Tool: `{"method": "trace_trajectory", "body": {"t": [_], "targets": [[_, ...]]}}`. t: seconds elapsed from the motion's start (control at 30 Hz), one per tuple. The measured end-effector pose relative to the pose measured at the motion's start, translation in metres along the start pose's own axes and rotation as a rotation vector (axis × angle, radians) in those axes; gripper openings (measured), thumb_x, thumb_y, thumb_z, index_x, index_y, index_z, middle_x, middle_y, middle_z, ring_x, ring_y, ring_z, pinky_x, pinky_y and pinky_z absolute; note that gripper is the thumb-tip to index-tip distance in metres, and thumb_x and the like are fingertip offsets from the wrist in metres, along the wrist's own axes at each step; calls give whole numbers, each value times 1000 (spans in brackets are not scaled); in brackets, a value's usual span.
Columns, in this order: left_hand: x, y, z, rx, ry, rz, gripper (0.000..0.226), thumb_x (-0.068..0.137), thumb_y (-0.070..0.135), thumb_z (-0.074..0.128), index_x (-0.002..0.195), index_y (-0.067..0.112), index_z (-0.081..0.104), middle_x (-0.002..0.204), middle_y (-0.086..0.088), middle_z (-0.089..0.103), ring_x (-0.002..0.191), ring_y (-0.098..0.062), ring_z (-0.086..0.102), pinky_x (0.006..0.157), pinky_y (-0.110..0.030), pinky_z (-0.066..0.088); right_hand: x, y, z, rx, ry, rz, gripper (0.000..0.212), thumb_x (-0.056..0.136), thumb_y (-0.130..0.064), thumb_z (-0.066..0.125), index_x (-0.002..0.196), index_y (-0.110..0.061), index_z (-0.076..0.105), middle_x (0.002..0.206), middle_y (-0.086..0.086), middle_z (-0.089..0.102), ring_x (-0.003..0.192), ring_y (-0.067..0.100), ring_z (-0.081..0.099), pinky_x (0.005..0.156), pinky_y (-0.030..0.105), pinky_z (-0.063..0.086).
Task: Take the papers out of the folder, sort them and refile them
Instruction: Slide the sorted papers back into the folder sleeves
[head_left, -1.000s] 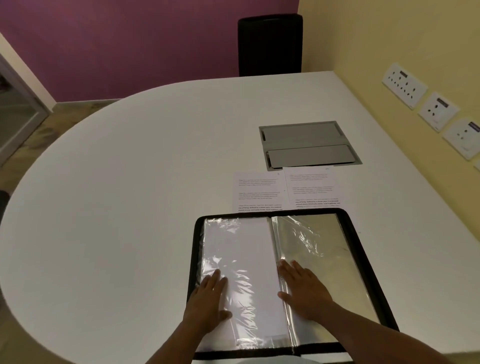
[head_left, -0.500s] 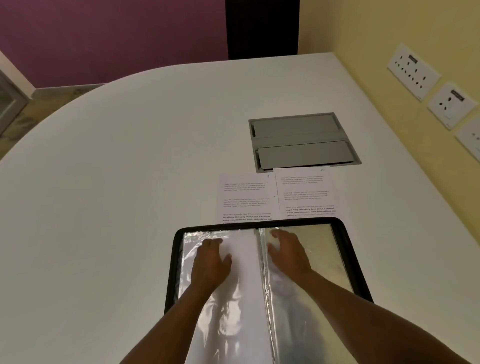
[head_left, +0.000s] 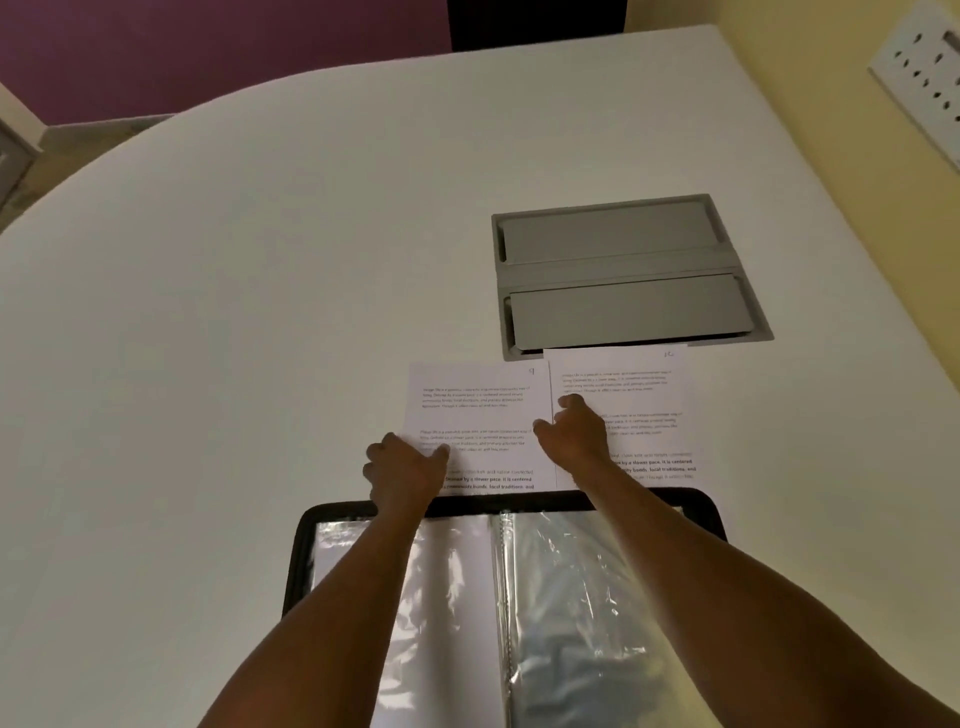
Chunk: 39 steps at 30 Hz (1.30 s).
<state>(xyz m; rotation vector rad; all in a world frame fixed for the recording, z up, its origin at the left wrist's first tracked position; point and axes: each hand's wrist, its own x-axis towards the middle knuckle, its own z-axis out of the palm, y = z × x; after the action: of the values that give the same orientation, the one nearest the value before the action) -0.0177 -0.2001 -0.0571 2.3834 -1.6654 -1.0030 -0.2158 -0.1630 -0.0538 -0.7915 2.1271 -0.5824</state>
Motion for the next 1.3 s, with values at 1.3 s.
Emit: {"method": "trace_trajectory", "body": {"t": [1.3], "targets": [[-134, 81, -138, -892, -117, 368, 22, 91, 22, 61, 112, 16, 62, 107, -1, 71, 96, -23, 68, 83, -47, 57, -125, -28, -149, 596, 95, -502, 24, 92, -20, 66, 116, -17, 67, 100, -5, 72, 89, 9, 70, 79, 32, 58]]}}
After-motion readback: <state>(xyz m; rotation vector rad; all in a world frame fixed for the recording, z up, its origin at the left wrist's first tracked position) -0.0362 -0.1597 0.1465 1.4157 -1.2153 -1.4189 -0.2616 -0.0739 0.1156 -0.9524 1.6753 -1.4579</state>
